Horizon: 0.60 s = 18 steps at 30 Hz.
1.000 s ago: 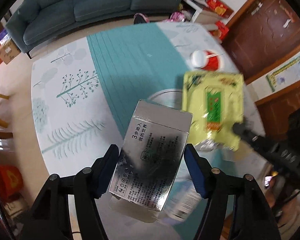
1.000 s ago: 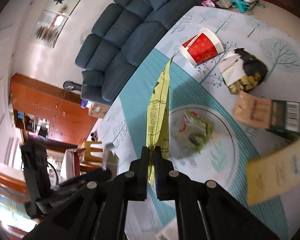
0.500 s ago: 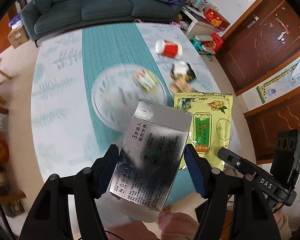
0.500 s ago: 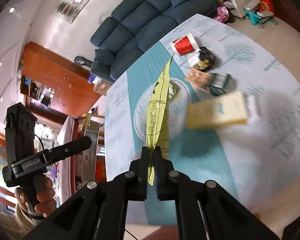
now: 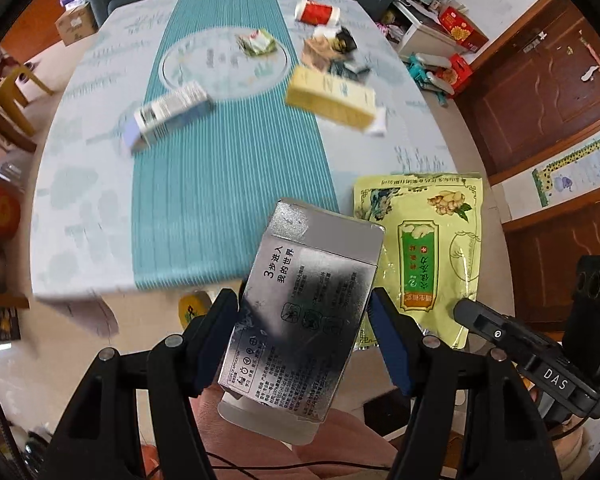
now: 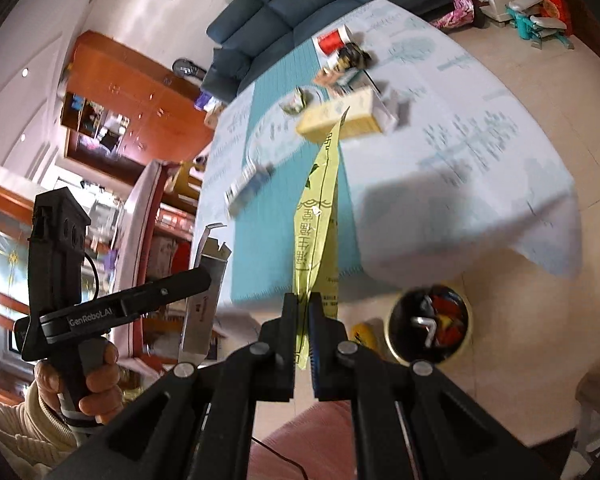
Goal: Collect trash
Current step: 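Carry the silver box and yellow-green packet over the black bin with both grippers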
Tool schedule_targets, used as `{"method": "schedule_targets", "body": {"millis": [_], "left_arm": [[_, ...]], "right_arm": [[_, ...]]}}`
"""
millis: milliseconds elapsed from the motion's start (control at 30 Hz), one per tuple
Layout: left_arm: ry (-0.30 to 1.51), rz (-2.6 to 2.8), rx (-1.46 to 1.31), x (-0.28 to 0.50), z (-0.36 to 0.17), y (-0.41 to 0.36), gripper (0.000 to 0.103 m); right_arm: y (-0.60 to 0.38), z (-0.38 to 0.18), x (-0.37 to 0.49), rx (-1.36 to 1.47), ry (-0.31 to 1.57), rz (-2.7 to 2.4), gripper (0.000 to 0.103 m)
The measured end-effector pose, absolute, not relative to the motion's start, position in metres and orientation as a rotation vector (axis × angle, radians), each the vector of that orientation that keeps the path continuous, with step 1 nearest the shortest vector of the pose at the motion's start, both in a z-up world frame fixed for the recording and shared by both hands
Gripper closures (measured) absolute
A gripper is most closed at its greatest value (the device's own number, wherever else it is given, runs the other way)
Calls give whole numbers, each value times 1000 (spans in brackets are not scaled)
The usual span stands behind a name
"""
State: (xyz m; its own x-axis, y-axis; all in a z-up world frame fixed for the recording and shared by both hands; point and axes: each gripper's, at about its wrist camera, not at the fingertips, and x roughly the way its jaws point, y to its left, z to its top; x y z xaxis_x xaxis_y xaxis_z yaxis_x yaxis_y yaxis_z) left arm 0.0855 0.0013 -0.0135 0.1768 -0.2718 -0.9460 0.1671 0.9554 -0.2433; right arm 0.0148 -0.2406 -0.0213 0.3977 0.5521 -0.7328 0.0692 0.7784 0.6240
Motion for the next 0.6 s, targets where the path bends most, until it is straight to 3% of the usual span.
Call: {"method": "schedule_targets", "body": {"millis": [333,600], "left_arm": [[1392,-281,-19,26,-61,-24,38],[1467,-290,23,9,-152,-31,38]], "right_arm": [[-244,-80,-35,648,1271,336,98],[-239,-173,-51,671,1403,246,98]]}}
